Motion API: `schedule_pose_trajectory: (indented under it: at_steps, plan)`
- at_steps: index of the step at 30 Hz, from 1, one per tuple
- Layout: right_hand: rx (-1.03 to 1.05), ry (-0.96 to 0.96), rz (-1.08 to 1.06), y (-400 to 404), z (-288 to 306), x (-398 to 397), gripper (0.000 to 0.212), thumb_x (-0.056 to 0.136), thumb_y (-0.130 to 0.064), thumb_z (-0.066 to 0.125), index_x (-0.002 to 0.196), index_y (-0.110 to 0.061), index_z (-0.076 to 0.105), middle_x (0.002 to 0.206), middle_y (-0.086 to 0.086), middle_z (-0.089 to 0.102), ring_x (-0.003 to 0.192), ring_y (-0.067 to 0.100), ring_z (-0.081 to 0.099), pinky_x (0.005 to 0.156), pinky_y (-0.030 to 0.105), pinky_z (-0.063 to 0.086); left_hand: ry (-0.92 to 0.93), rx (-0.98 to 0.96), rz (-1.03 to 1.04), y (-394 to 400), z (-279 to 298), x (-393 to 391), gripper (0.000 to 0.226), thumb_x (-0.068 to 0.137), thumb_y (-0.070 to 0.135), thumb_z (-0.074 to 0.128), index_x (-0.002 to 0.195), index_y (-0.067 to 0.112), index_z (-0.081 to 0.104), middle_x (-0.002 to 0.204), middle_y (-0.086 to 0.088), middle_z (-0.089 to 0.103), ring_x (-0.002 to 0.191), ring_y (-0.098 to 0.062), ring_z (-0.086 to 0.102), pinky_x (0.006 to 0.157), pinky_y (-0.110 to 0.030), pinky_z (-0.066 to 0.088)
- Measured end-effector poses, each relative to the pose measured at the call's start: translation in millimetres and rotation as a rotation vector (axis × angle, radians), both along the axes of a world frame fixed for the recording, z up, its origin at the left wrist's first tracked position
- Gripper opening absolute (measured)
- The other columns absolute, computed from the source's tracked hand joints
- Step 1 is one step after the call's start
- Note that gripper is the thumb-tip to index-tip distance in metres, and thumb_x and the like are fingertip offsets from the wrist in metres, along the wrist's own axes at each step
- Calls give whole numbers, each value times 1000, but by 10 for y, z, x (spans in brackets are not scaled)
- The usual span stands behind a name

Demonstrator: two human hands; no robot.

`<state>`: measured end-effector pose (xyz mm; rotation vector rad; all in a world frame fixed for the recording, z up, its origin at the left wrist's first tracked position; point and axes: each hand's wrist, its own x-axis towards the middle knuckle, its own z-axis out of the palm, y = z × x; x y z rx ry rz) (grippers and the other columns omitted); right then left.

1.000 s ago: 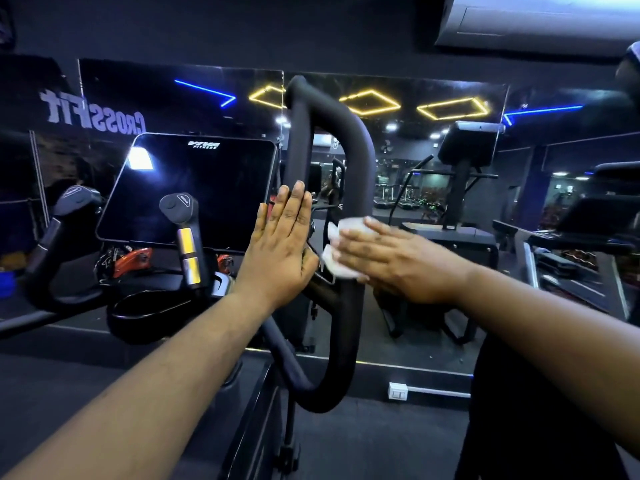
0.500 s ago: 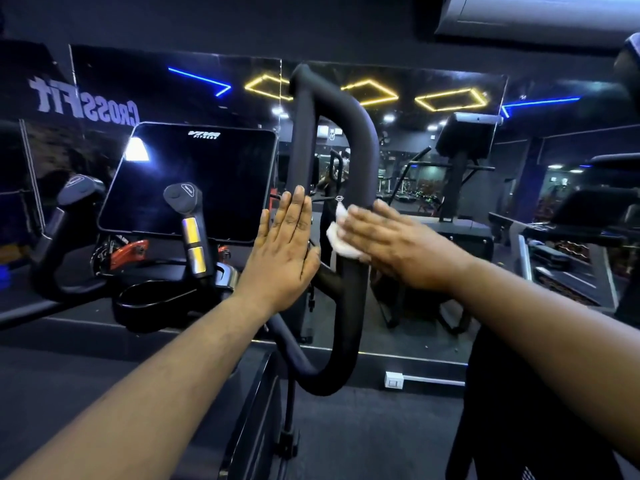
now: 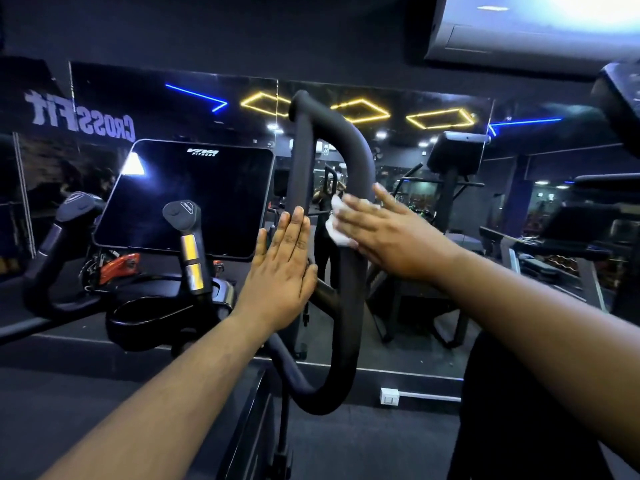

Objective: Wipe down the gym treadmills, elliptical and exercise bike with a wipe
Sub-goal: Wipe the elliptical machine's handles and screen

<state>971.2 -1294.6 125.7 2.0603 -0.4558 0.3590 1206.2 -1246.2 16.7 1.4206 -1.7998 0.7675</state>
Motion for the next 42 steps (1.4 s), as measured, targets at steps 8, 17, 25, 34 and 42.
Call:
schedule_pose_trajectory:
  at_steps: [8,17,25,34,42]
  plan:
    - [157,-125,202,113,-960,-102,49,109,-30,34,156,-13,38,164,7,31,156,26,15,127,49,12,9,16,28,19,-15,-31,72,101,42,20,161,18,-14,169,1,-22,155,-15,-19,126,-54,-7]
    - [354,-525,227,-210,-118,104,55,110,-33,29,160,-13,24,167,4,11,157,22,4,128,42,7,-104,-50,245,-38,160,-144,84,95,46,26,161,14,-14,171,-5,-15,158,-23,-10,121,-69,4]
    - [608,-795,424,37,-860,260,55,109,-28,34,160,-11,22,169,5,8,157,18,4,126,28,11,-127,-71,259,-42,129,-171,83,91,40,32,163,12,2,172,-5,-6,158,-21,-6,121,-66,2]
    - [457,-590,200,-174,-96,242,57,111,-34,27,162,-17,7,166,-3,-12,155,17,-14,127,42,-4,-62,-64,261,-3,128,-215,78,96,42,30,163,8,8,172,-6,-3,158,-21,-5,125,-60,1]
    - [230,-366,199,-65,-720,41,54,106,-33,29,154,-10,40,164,8,31,154,28,19,123,52,16,-44,-38,286,122,-116,-218,71,105,43,26,163,8,7,172,-6,-5,158,-20,-3,123,-53,3]
